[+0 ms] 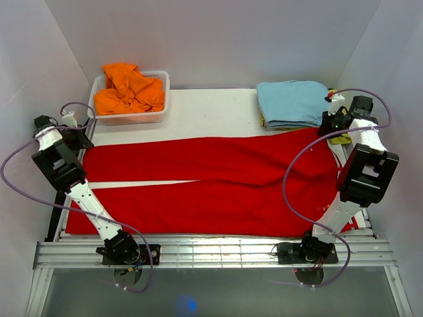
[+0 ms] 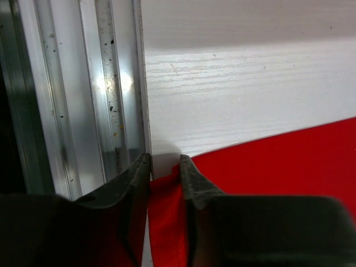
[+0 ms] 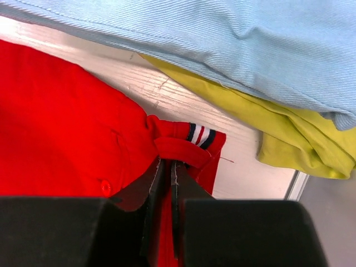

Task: Fold and stack the trousers
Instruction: Fold the trousers

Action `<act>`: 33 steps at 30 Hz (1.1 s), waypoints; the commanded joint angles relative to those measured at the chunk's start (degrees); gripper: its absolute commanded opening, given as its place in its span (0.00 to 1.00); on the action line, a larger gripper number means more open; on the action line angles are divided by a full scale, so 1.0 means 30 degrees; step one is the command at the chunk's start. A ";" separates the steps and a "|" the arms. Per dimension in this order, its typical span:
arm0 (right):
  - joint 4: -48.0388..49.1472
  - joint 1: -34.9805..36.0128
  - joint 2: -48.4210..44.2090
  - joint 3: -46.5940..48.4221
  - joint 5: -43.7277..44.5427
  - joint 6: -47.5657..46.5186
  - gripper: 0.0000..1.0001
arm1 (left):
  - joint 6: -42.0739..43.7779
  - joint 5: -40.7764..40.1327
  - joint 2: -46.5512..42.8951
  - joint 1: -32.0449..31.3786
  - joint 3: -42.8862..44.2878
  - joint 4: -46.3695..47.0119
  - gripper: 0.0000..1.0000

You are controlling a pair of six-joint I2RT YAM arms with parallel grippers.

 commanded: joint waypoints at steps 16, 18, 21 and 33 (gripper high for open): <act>-0.0613 -0.0228 -0.0609 0.0336 -0.2415 -0.0642 0.08 | 0.0302 0.2668 -0.2870 -0.0069 0.0897 -0.2016 0.00; -0.0466 -0.0462 -0.0521 0.0922 -0.2443 -0.0466 0.08 | -0.0134 0.3107 -0.3078 -0.0098 0.1160 -0.1985 0.00; -0.0467 -0.0784 -0.0346 0.1624 -0.2326 -0.0378 0.08 | -0.0546 0.3460 -0.3284 -0.0069 0.1891 -0.1927 0.00; -0.0527 -0.1430 -0.0286 0.1686 -0.4171 -0.0407 0.08 | -0.1632 0.4542 -0.3987 -0.0098 0.2042 -0.0521 0.00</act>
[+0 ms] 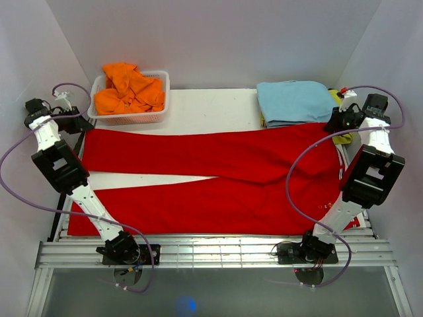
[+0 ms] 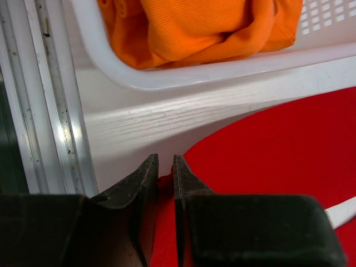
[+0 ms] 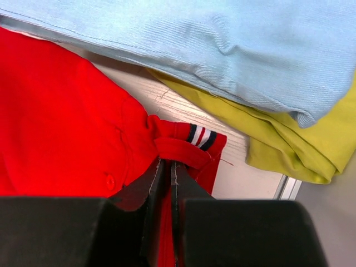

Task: Fold and stack the trousers
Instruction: Fold the trousers

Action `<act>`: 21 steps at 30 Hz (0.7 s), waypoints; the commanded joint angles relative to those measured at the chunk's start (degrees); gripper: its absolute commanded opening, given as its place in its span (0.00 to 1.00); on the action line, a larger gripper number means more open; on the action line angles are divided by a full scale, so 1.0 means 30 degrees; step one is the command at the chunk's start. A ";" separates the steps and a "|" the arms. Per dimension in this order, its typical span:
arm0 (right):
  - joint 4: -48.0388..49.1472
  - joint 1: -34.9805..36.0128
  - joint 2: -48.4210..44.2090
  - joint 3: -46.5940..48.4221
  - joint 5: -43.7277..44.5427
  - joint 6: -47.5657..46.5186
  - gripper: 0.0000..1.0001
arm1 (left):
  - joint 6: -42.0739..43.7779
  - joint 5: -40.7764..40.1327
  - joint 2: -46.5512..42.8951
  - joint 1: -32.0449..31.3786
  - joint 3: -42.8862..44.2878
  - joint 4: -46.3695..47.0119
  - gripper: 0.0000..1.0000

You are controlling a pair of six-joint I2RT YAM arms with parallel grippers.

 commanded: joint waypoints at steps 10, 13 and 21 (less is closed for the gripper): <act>-0.0777 -0.1362 -0.1661 0.1224 -0.3231 -0.2330 0.08 | 0.0764 0.3614 -0.3426 0.1106 -0.0856 0.0308 0.00; -0.1890 -0.1948 -0.2598 0.1166 -0.4197 -0.3442 0.08 | 0.0529 0.4637 -0.4538 0.1926 -0.1413 0.0279 0.00; -0.5455 -0.3940 -0.6757 -0.1290 -0.6486 -0.8420 0.08 | 0.2485 0.7012 -0.7877 0.5001 -0.3788 -0.2052 0.00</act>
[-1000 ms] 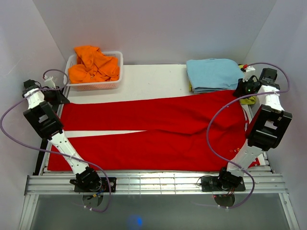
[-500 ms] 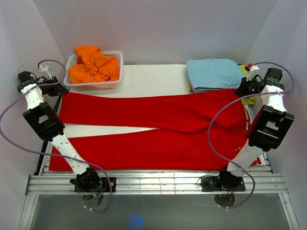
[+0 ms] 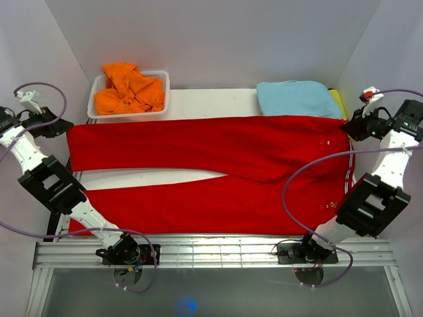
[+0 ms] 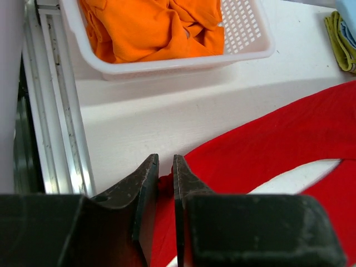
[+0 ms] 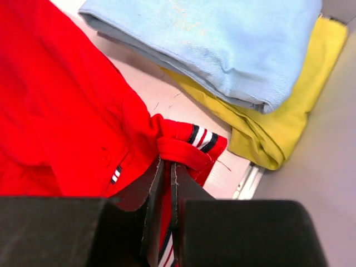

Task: Fold and stack the trousers
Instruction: Fold the trousers

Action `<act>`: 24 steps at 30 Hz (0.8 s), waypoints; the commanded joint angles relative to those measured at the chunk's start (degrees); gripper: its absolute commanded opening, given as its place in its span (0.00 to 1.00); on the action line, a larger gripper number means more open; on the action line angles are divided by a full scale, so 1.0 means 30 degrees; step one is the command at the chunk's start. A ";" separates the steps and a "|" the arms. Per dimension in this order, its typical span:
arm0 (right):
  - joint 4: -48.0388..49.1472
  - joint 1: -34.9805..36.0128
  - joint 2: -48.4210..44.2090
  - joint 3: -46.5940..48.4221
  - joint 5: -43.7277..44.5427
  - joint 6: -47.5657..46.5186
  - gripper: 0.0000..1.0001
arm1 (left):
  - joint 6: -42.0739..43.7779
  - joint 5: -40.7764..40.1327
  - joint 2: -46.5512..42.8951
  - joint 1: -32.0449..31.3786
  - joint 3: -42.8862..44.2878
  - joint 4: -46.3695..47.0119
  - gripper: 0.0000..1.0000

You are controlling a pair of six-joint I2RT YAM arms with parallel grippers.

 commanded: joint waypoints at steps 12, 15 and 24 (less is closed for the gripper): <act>-0.9761 -0.6826 -0.8577 -0.9828 0.1196 -2.1728 0.08 | 1.7291 0.1228 -0.4629 0.9781 -0.8517 -1.0345 0.00; -0.9828 -0.7707 -0.8554 -1.0396 0.1962 -2.2532 0.08 | 1.8850 0.0464 -0.4398 1.0372 -0.9782 -1.0344 0.00; -1.1909 -0.7914 -0.2907 -0.3487 -0.0880 -1.9634 0.08 | 1.6957 0.2044 -0.2845 0.8679 -0.5922 -0.9878 0.00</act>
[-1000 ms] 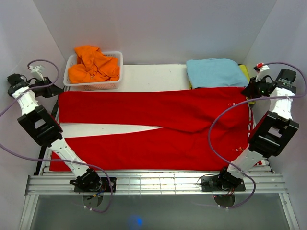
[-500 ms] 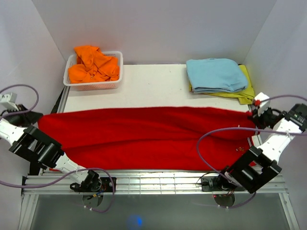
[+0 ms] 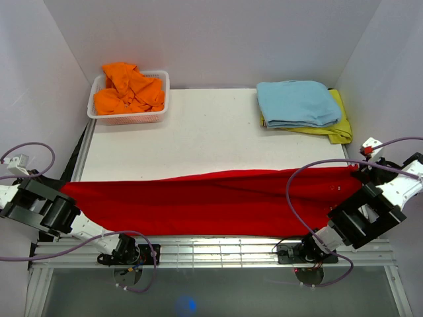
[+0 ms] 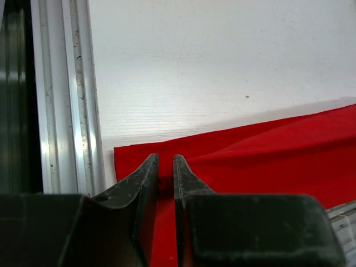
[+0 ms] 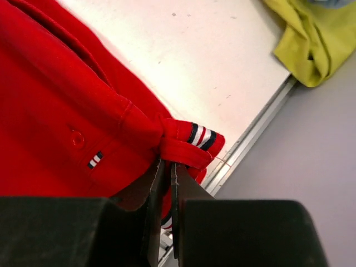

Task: Fold and stack the trousers
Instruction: Fold the trousers

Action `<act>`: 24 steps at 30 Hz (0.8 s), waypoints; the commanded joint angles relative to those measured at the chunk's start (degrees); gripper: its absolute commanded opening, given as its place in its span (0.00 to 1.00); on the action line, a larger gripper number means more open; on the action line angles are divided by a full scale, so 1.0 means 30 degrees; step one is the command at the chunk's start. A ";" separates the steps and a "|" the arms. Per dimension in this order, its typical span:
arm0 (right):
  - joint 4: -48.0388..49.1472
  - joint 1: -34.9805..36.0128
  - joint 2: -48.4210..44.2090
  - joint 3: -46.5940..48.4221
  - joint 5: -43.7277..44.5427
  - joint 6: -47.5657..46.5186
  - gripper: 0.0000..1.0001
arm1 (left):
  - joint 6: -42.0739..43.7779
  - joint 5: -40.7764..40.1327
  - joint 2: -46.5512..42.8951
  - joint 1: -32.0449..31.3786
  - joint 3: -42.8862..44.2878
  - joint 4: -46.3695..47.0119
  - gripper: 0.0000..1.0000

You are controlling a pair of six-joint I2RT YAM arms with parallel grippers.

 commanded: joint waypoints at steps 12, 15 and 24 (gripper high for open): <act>0.5423 0.3944 0.2875 0.5536 -0.3371 0.9875 0.08 | -1.1790 0.1464 0.1453 -0.6704 0.7712 0.9351 0.00; 0.6177 0.4620 0.2814 0.5969 -0.3077 1.1584 0.08 | -1.3348 0.1200 0.1948 -0.7175 0.8736 1.0386 0.00; 0.3709 0.4592 0.2319 0.4336 -0.1760 0.7219 0.08 | -0.0059 -0.4212 0.2629 -0.8492 0.6210 0.0511 0.50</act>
